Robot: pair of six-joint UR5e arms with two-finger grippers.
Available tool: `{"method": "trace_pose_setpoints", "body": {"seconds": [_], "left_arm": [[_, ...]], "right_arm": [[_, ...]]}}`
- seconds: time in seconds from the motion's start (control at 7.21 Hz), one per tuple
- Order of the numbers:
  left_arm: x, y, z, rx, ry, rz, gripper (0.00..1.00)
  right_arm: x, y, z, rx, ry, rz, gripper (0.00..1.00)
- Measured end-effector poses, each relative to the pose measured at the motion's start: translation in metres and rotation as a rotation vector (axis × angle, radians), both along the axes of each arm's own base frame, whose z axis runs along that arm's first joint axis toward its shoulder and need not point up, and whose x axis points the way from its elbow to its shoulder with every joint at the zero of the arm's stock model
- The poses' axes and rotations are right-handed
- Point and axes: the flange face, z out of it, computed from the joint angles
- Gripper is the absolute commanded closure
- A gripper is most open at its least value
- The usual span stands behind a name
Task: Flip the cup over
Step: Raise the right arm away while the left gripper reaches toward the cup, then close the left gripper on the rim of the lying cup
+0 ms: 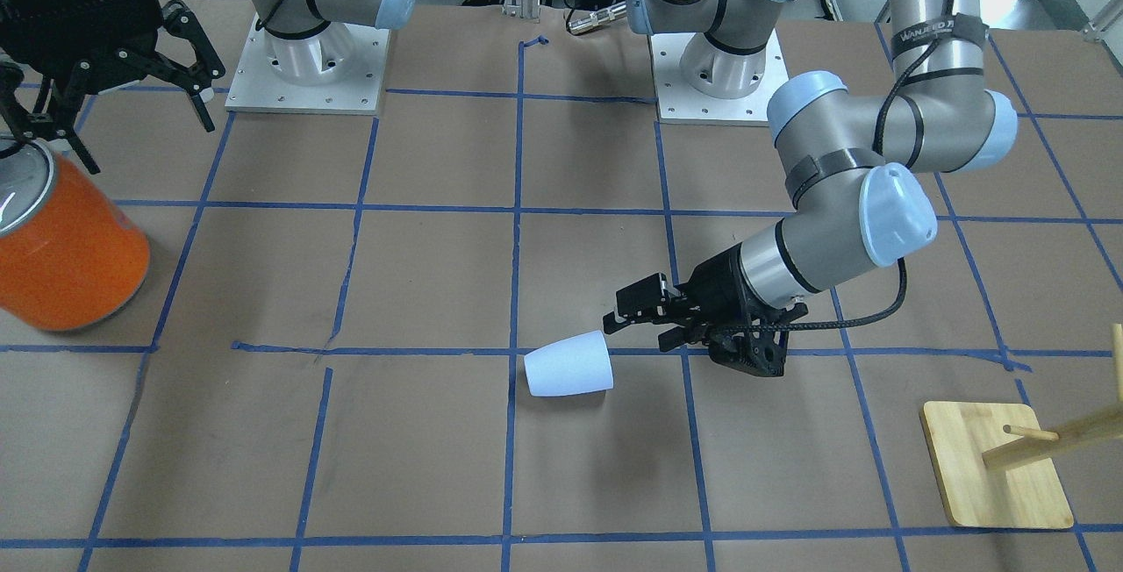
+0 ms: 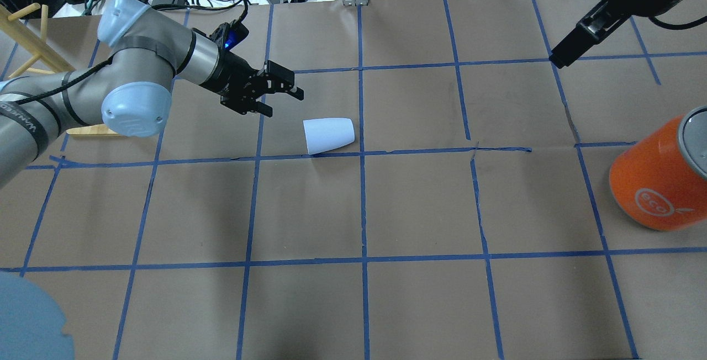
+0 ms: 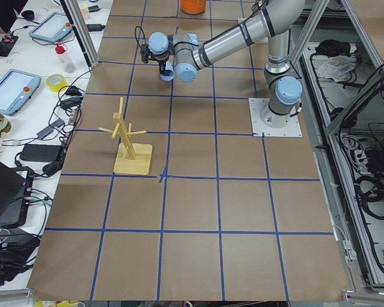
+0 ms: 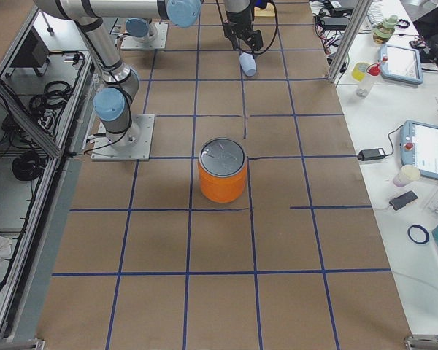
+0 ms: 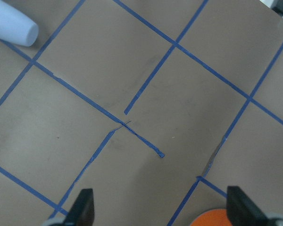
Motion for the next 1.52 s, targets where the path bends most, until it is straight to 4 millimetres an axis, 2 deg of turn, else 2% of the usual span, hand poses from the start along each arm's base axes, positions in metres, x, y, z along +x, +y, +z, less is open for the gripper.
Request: {"method": "trace_pose_setpoints", "body": {"seconds": [0.28, 0.42, 0.69, 0.83, 0.97, 1.39, 1.52], "left_arm": [[-0.005, -0.001, -0.039, 0.048, 0.064, 0.004, 0.08], [-0.007, 0.001, -0.05, 0.069, 0.086, 0.007, 0.08], [-0.009, 0.002, -0.063, 0.118, 0.105, 0.041, 0.11], [-0.01, 0.002, -0.069, 0.153, 0.113, 0.067, 0.13], [-0.012, 0.002, -0.075, 0.184, 0.129, 0.089, 0.17], [-0.03, 0.002, -0.088, 0.286, 0.201, 0.154, 0.18], [-0.033, 0.0, -0.09, 0.288, 0.205, 0.158, 0.28]], "right_arm": [[0.003, 0.006, 0.013, 0.024, -0.056, -0.264, 0.0], [0.012, 0.009, 0.016, 0.032, -0.079, -0.346, 0.0], [0.049, 0.017, 0.016, 0.046, -0.117, -0.496, 0.0], [0.06, 0.02, 0.015, 0.052, -0.132, -0.553, 0.0], [0.064, 0.02, 0.014, 0.057, -0.139, -0.583, 0.0], [0.067, 0.022, 0.014, 0.061, -0.157, -0.665, 0.0], [0.067, 0.022, 0.014, 0.062, -0.16, -0.681, 0.0]]}}
